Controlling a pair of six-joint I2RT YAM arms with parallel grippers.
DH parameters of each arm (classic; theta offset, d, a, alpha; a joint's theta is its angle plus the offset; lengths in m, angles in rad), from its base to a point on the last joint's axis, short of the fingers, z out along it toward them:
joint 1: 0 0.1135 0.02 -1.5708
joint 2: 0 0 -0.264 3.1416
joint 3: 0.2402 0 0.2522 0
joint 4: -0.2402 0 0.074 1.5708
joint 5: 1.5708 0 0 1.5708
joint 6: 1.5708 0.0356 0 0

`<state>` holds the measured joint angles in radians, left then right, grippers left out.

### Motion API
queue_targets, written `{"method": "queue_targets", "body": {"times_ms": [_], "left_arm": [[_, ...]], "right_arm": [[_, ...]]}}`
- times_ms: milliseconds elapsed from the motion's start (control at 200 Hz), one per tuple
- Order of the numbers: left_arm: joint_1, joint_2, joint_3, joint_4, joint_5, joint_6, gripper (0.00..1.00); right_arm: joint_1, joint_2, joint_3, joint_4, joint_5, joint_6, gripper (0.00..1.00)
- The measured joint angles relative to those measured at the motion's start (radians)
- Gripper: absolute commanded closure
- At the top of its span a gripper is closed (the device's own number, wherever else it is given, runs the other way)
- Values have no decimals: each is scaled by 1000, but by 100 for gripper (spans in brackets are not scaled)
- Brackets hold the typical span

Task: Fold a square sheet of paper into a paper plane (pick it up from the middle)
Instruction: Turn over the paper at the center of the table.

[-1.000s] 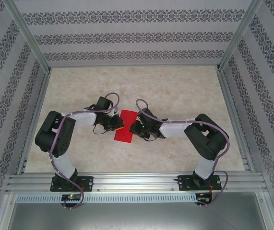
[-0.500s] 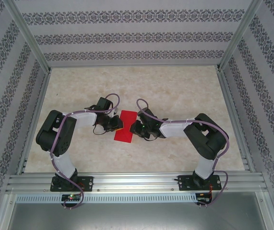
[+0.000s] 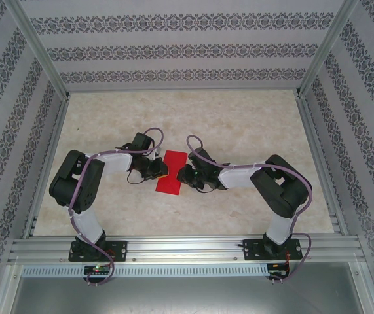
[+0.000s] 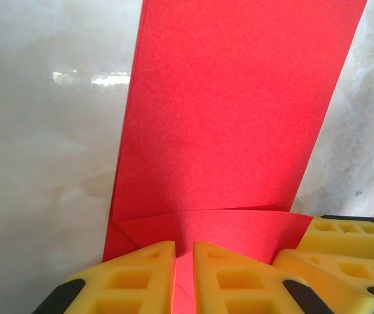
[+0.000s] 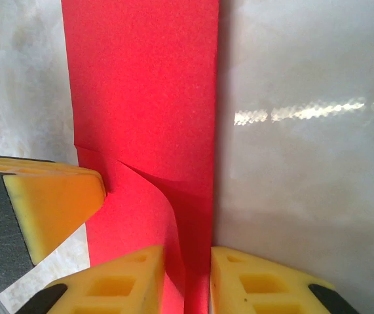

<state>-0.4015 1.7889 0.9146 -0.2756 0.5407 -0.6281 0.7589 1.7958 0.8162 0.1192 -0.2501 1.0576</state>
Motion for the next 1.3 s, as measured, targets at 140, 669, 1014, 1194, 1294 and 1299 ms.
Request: {"method": "queue_targets", "body": {"times_ms": [140,669,1014,1194,1294,1299], "left_arm": [[0,0,0,0,0,0,84],[0,0,1,-3,-2,0,84],[0,0,1,-3,-4,0,84],[0,0,1,-3,-4,0,84],[0,-2,1,-3,-4,0,83],[0,-2,1,-3,-4,0,83]], "right_arm": [[-9,0,-14,30,-25,4,74],[-6,8,-25,127,-29,2,75],[-6,8,-25,145,-29,-4,74],[-4,14,-25,156,-32,-5,81],[0,20,-24,159,-32,-5,86],[0,20,-25,159,-32,-4,86]]}}
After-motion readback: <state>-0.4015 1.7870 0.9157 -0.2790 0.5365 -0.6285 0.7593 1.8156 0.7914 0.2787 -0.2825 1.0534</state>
